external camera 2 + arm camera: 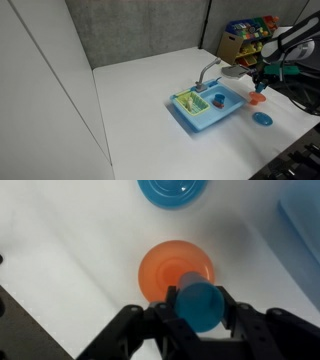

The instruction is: Pick up the blue handleless cup on top of the orange saucer plate and put it in the blue cup with a handle inside the sink

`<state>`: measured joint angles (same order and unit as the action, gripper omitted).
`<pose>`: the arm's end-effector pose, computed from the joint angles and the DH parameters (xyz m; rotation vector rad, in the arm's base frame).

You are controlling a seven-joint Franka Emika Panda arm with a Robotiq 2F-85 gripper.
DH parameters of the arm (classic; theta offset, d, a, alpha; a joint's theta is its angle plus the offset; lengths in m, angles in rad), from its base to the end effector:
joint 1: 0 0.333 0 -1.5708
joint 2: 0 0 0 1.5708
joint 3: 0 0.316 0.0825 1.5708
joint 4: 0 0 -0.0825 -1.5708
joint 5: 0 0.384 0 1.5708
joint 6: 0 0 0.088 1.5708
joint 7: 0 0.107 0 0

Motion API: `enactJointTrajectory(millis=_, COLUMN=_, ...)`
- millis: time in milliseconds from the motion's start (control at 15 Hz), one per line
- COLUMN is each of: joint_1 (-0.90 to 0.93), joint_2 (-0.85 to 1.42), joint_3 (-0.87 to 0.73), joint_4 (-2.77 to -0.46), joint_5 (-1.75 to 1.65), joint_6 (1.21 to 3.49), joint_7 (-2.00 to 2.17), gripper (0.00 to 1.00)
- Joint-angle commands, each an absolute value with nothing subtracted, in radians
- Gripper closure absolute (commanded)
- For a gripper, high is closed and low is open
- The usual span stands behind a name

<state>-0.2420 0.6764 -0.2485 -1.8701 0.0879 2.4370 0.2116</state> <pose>0.5537 -0.2899 0.1517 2.8494 -1.0819 -0.1517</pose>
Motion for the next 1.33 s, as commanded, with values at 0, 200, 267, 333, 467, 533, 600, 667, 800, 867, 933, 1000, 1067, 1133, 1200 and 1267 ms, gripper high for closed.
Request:
enactJointTrajectory(millis=0, joint_1=-0.216, joint_2=0.565, joint_3=-0.235, joint_4=-1.934, joint_5=0.08, joint_6=2.388, joint_7=0.2, gripper=0.83)
enactJointTrajectory(millis=200, joint_1=-0.185, joint_2=0.517, joint_3=-0.218, joint_4=-1.965, joint_5=0.073, joint_6=2.372, joint_7=0.2, gripper=0.83)
enactJointTrajectory(millis=267, joint_1=-0.176, joint_2=0.506, joint_3=-0.21, joint_4=-1.975, joint_5=0.073, joint_6=2.371, joint_7=0.198, gripper=0.83)
enactJointTrajectory(millis=333, joint_1=-0.164, joint_2=0.499, joint_3=-0.201, joint_4=-1.985, joint_5=0.072, joint_6=2.373, joint_7=0.197, gripper=0.83)
enactJointTrajectory(millis=467, joint_1=-0.143, joint_2=0.487, joint_3=-0.184, joint_4=-2.003, joint_5=0.072, joint_6=2.381, joint_7=0.197, gripper=0.83)
enactJointTrajectory(millis=533, joint_1=-0.133, joint_2=0.482, joint_3=-0.176, joint_4=-2.012, joint_5=0.071, joint_6=2.387, joint_7=0.198, gripper=0.83)
enactJointTrajectory(millis=600, joint_1=-0.124, joint_2=0.479, joint_3=-0.168, joint_4=-2.018, joint_5=0.073, joint_6=2.39, joint_7=0.196, gripper=0.83)
enactJointTrajectory(millis=667, joint_1=-0.116, joint_2=0.476, joint_3=-0.16, joint_4=-2.025, joint_5=0.072, joint_6=2.393, joint_7=0.192, gripper=0.83)
enactJointTrajectory(millis=800, joint_1=-0.116, joint_2=0.513, joint_3=-0.16, joint_4=-1.99, joint_5=0.082, joint_6=2.386, joint_7=0.21, gripper=0.83)
enactJointTrajectory(millis=867, joint_1=-0.111, joint_2=0.514, joint_3=-0.156, joint_4=-1.992, joint_5=0.083, joint_6=2.386, joint_7=0.211, gripper=0.58)
enactJointTrajectory(millis=933, joint_1=-0.109, joint_2=0.515, joint_3=-0.156, joint_4=-1.992, joint_5=0.082, joint_6=2.386, joint_7=0.211, gripper=0.58)
enactJointTrajectory(millis=1000, joint_1=-0.11, joint_2=0.517, joint_3=-0.156, joint_4=-1.992, joint_5=0.082, joint_6=2.386, joint_7=0.211, gripper=0.58)
enactJointTrajectory(millis=1067, joint_1=-0.113, joint_2=0.518, joint_3=-0.157, joint_4=-1.992, joint_5=0.083, joint_6=2.386, joint_7=0.211, gripper=0.58)
enactJointTrajectory(millis=1133, joint_1=-0.115, joint_2=0.518, joint_3=-0.158, joint_4=-1.992, joint_5=0.083, joint_6=2.386, joint_7=0.211, gripper=0.58)
enactJointTrajectory(millis=1200, joint_1=-0.116, joint_2=0.518, joint_3=-0.158, joint_4=-1.992, joint_5=0.083, joint_6=2.386, joint_7=0.211, gripper=0.58)
enactJointTrajectory(millis=1267, joint_1=-0.116, joint_2=0.518, joint_3=-0.158, joint_4=-1.992, joint_5=0.083, joint_6=2.386, joint_7=0.211, gripper=0.83)
